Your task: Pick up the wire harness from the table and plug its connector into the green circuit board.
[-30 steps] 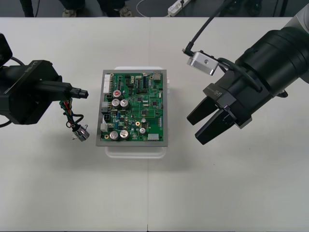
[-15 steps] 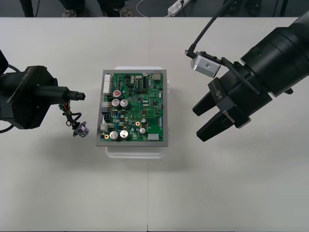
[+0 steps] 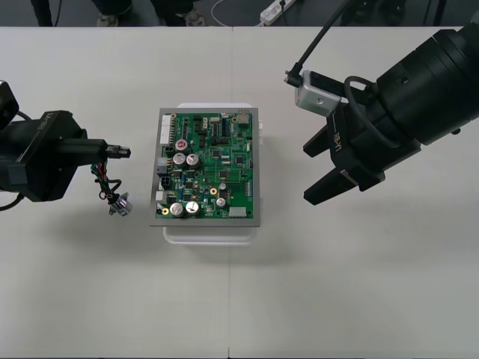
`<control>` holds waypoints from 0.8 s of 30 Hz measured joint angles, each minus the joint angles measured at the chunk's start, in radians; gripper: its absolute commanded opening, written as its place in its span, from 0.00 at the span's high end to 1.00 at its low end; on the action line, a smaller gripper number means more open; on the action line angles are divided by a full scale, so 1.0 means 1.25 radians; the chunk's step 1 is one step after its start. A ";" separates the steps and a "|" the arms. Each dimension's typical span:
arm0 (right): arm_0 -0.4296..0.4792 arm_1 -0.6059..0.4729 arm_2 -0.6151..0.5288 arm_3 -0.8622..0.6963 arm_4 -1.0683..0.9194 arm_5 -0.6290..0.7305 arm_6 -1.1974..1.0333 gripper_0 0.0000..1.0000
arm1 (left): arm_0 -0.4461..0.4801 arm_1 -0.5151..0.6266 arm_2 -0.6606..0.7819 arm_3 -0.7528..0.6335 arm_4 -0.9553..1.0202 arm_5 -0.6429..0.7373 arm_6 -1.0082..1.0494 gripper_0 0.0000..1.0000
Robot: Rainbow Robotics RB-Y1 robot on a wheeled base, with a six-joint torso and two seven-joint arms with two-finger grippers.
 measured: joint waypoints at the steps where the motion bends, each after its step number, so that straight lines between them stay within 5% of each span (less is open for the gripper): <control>1: 0.000 0.004 -0.004 -0.006 0.009 0.000 0.000 0.11 | 0.000 0.000 -0.004 0.006 0.000 0.000 0.000 1.00; 24: 0.001 0.123 -0.038 -0.058 0.171 0.000 0.039 0.11 | 0.001 0.000 -0.044 0.060 -0.058 0.000 -0.146 1.00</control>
